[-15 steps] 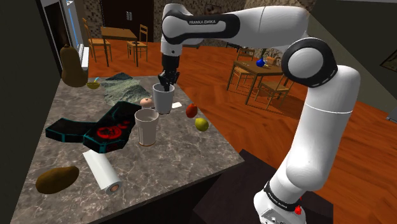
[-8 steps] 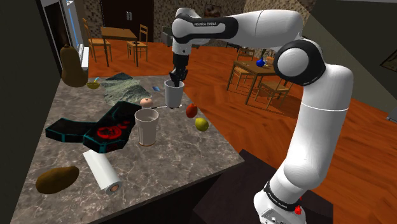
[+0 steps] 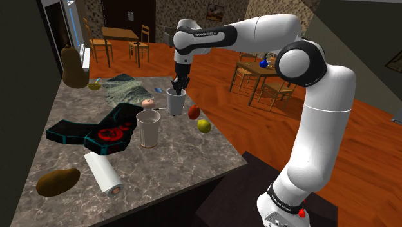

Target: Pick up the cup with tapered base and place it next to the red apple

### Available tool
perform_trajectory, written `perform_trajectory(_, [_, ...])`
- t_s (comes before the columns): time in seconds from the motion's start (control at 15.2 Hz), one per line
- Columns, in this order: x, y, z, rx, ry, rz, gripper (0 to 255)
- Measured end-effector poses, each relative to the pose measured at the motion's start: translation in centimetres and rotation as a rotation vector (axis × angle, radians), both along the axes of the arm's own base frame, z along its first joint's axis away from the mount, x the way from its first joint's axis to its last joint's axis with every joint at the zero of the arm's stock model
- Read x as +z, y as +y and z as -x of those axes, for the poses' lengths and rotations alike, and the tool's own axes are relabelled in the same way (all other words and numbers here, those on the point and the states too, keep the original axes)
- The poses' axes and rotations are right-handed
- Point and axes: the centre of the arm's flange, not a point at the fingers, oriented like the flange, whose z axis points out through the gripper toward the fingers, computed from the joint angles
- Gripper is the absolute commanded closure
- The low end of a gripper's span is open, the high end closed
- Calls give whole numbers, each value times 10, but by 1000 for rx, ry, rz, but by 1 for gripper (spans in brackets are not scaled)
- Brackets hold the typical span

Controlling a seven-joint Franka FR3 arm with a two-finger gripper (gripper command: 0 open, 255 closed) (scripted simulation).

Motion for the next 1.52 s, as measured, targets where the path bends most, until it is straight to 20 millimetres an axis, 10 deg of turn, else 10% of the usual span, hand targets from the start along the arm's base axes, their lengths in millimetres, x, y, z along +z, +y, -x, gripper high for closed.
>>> perform_trajectory(1.52, [-122,1,0,0,0,0,255])
